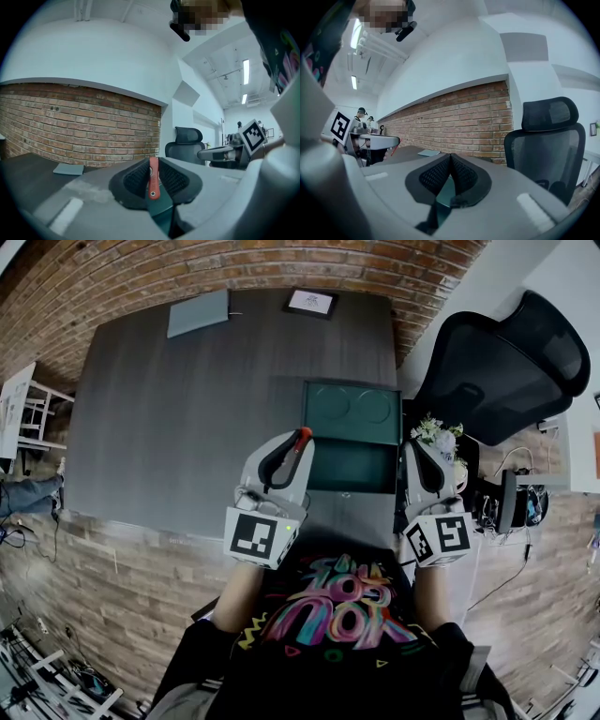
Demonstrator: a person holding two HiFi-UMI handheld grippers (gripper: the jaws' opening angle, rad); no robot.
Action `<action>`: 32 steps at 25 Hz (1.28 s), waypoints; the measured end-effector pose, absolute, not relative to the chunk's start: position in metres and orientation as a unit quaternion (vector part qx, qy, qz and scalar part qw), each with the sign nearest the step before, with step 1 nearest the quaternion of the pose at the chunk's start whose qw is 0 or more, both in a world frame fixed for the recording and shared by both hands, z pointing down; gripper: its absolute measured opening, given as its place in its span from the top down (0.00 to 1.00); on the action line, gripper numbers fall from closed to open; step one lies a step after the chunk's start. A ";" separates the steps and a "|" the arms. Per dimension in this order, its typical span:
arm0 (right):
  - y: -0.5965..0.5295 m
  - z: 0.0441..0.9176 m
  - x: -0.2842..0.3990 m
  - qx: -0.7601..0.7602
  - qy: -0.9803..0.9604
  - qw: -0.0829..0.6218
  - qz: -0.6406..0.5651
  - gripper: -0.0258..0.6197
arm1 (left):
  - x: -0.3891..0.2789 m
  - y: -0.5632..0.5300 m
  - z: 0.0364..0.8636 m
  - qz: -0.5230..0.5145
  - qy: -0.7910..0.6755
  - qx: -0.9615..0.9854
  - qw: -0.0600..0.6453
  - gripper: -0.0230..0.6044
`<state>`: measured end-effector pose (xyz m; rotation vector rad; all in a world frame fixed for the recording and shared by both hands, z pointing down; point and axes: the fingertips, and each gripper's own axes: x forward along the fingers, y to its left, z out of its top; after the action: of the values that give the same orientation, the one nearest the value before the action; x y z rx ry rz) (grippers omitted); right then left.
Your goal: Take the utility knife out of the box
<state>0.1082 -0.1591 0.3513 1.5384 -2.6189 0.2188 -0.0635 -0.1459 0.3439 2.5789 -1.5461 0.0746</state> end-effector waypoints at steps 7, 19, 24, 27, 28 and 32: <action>-0.158 0.352 0.100 0.493 -0.866 0.057 0.067 0.96 | -0.067 -0.146 0.345 0.025 -0.514 0.855 0.069 0.87; -0.157 0.353 0.098 0.481 -0.872 0.066 0.059 0.96 | -0.067 -0.149 0.347 0.027 -0.514 0.855 0.069 0.87; -0.157 0.356 0.099 0.483 -0.871 0.067 0.062 0.96 | -0.067 -0.151 0.349 0.024 -0.510 0.856 0.077 0.87; -0.157 0.357 0.100 0.484 -0.870 0.068 0.063 0.96 | -0.066 -0.152 0.350 0.026 -0.509 0.857 0.077 0.87; -0.157 0.357 0.101 0.484 -0.870 0.068 0.063 0.96 | -0.065 -0.152 0.350 0.027 -0.508 0.857 0.076 0.87; -0.157 0.358 0.103 0.485 -0.869 0.071 0.064 0.96 | -0.063 -0.153 0.351 0.031 -0.506 0.859 0.074 0.87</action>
<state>0.1035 -0.1567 0.3576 1.4593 -2.6139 0.1915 -0.0633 -0.1527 0.3512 2.5779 -1.5172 0.0923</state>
